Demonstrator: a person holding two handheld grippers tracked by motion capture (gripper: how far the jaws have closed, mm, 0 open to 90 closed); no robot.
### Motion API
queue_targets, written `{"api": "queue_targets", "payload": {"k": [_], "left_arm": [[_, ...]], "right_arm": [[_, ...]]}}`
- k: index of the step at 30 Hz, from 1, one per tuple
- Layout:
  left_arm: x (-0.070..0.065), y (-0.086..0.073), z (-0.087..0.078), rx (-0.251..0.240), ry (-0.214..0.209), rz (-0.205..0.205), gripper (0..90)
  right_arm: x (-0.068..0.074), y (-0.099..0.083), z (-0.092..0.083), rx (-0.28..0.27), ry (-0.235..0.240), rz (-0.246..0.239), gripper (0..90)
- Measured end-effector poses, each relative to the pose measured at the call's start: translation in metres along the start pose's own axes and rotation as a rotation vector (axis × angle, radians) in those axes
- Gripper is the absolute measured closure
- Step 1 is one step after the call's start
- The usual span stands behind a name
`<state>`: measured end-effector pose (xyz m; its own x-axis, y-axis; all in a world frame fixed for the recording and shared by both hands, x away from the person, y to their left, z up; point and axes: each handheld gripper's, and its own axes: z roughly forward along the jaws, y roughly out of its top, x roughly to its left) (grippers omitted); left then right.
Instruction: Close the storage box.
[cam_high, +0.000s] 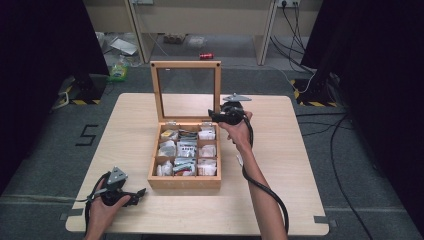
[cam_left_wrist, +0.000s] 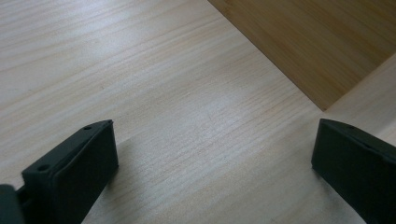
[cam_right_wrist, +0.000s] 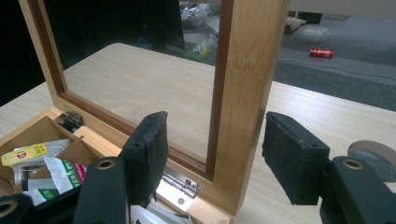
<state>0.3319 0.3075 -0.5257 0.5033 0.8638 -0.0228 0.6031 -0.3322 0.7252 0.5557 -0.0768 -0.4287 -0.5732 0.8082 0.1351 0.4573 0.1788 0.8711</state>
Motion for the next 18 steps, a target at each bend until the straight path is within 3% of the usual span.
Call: {"api": "queue_targets", "payload": {"k": [18], "left_arm": [[-0.0007,-0.0004,-0.0005,0.001,-0.002,0.000,0.0]], "right_arm": [[-0.0044,0.0044,0.0032,-0.002,0.019,-0.021,48.4]]}}
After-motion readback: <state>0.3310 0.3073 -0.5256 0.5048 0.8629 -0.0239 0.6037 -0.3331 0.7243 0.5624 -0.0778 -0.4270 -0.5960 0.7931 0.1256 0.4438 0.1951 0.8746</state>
